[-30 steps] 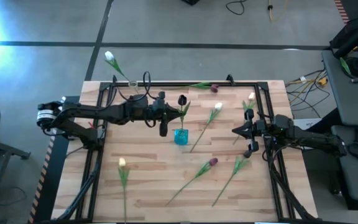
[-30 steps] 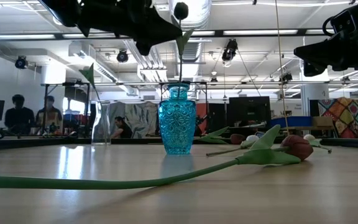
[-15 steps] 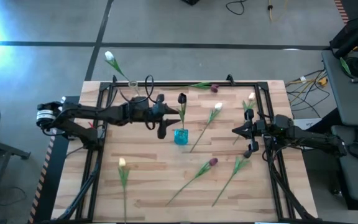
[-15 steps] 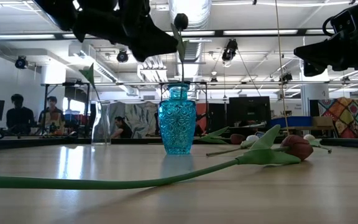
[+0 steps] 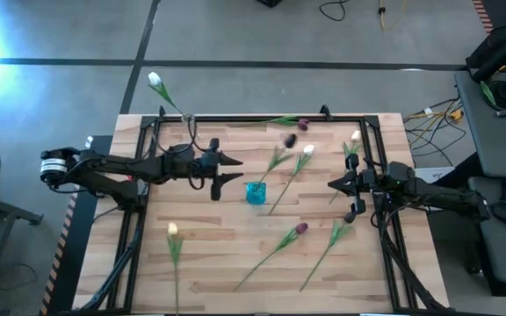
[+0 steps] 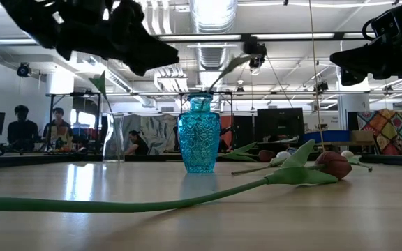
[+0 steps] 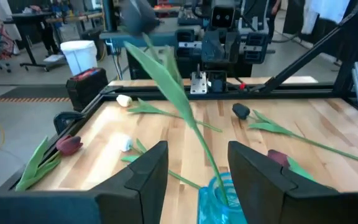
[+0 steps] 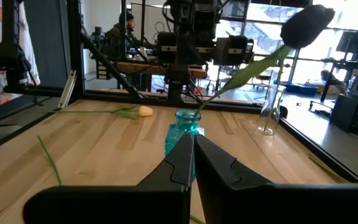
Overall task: Sort flowers into vase by color
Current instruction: Put the right orange flower into the transparent vase
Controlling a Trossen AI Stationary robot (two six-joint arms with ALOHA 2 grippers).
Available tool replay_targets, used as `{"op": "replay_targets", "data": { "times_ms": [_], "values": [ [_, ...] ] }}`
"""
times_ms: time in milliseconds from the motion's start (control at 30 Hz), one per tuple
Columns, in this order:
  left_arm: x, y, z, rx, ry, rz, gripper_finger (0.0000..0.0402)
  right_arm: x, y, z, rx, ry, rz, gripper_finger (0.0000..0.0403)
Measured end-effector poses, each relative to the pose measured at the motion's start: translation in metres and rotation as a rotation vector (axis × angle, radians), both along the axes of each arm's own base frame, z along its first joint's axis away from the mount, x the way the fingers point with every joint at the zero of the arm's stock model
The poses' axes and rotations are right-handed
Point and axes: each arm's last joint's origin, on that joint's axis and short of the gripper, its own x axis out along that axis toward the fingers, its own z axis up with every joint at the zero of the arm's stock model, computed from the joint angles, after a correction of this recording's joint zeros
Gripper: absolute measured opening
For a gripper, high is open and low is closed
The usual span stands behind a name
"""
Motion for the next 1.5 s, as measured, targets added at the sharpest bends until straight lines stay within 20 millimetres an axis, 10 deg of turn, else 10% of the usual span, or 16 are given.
{"op": "replay_targets", "data": {
  "times_ms": [667, 1033, 1500],
  "values": [
    [-0.06, -0.011, -0.035, 0.008, -0.188, 0.001, 0.0076, -0.002, 0.0, 0.019, 0.065, -0.192, -0.019, 0.0009],
    [-0.061, -0.01, -0.036, 0.007, -0.194, 0.046, 0.0075, 0.002, -0.025, 0.004, 0.371, -0.163, -0.83, 0.0014],
    [-0.061, -0.009, -0.036, -0.016, -0.193, 0.049, 0.0075, 0.028, -0.044, -0.009, 0.613, 0.249, -1.306, 0.0123]
  ]
}}
